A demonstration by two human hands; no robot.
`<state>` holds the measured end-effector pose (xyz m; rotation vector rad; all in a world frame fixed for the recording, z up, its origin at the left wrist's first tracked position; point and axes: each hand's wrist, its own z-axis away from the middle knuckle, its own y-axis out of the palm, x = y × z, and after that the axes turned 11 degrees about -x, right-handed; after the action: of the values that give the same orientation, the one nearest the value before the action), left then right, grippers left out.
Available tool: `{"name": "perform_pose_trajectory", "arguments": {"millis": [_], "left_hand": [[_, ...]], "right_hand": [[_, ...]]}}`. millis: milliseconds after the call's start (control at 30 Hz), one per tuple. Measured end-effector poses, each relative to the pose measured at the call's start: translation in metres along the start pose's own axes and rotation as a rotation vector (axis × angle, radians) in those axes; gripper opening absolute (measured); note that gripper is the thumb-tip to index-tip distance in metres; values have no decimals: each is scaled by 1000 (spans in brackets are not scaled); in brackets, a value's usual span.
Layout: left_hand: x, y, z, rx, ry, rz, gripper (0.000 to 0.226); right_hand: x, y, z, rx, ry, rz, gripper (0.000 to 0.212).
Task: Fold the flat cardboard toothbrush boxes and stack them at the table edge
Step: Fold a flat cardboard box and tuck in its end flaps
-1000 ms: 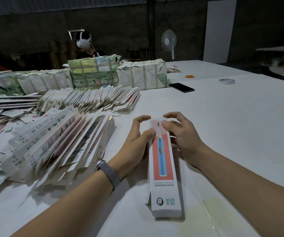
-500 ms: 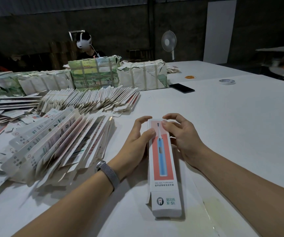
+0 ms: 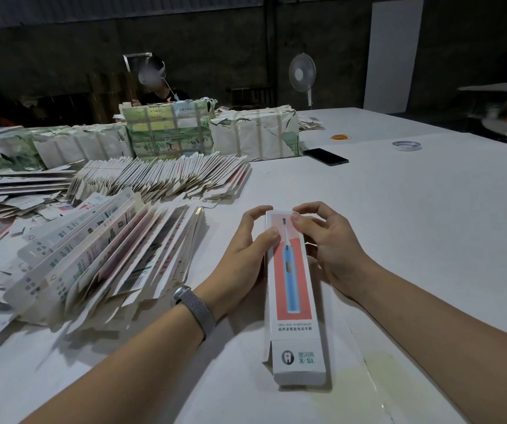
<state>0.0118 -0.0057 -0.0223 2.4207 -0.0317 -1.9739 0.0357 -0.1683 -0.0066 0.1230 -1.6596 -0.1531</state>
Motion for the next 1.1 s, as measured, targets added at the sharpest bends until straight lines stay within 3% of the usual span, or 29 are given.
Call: {"name": "perform_pose_trajectory", "arguments": {"millis": [267,667,800,933,1100], "left_hand": [[1,0,-2,2,-20,36,37],[-1,0,0,-37,6,1,20],[0,0,-2,-60,-12,-30,25],[2,4,-1,-76,3,-25,42],[0,5,-1,-161,66,30,56]], "right_hand": [[-2,-1,1,12,-22,-13,7],[0,1,1,0,1,-25,9],[-3,1,1,-86,-124,202,3],[5,0,3,-95,-316,540,14],[32,-5,16,174,-272,876,71]]}}
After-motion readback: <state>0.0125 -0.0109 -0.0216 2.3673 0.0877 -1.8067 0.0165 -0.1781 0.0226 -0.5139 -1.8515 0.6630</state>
